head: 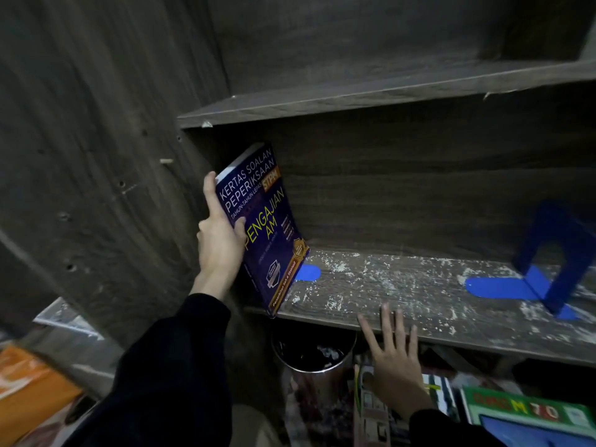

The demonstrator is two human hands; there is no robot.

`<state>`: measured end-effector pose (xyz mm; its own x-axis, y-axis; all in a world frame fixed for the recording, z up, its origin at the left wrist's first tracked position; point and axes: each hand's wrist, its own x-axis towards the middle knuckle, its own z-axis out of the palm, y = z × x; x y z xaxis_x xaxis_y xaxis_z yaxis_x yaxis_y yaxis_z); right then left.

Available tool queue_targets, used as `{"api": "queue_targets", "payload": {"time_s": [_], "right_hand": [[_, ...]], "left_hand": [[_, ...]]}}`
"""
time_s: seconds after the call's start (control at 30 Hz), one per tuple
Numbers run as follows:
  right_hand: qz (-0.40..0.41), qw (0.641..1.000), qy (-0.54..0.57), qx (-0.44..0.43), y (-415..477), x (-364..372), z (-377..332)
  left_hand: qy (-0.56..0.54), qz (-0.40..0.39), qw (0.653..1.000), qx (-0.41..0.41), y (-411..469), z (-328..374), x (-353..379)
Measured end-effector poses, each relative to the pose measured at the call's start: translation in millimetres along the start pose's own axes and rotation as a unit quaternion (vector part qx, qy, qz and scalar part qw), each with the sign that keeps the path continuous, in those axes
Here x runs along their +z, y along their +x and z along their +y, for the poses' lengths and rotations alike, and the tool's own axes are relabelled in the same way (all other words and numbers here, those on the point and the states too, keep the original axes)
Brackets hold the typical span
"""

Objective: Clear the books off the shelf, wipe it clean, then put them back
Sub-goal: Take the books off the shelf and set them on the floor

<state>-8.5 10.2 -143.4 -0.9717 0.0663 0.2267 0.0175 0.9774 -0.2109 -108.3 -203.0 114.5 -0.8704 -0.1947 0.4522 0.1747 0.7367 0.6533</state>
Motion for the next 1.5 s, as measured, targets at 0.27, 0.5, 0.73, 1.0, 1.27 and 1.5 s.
{"api": "queue_targets", "payload": {"time_s": [0.27,0.5,0.73,1.0,1.27,1.5], "right_hand": [[-0.023,1.0,-0.017,0.001,-0.6,3.6,1.1],[0.052,0.967,0.237,0.072,33.6,-105.4,-26.1],[-0.016,0.793,0.608,0.039,49.5,-211.2,2.2],[-0.079,0.922,0.378,-0.022,-47.6,-197.2,82.3],[-0.371,0.854,0.334,0.148,-160.1,-147.6,162.8],[-0.426,0.81,0.282,0.289,-190.7,-83.1,211.2]], "left_hand": [[-0.083,0.013,0.993,0.077,-19.8,3.5,3.4],[-0.125,-0.008,0.977,0.172,-76.5,12.6,-38.6],[-0.357,-0.137,0.917,0.112,-91.6,31.8,-52.8],[-0.443,-0.254,0.858,-0.051,-153.6,-2.9,25.3],[-0.382,-0.386,0.829,-0.132,-277.0,-34.1,131.4],[-0.152,-0.526,0.832,-0.091,-336.0,-40.3,230.1]]}}
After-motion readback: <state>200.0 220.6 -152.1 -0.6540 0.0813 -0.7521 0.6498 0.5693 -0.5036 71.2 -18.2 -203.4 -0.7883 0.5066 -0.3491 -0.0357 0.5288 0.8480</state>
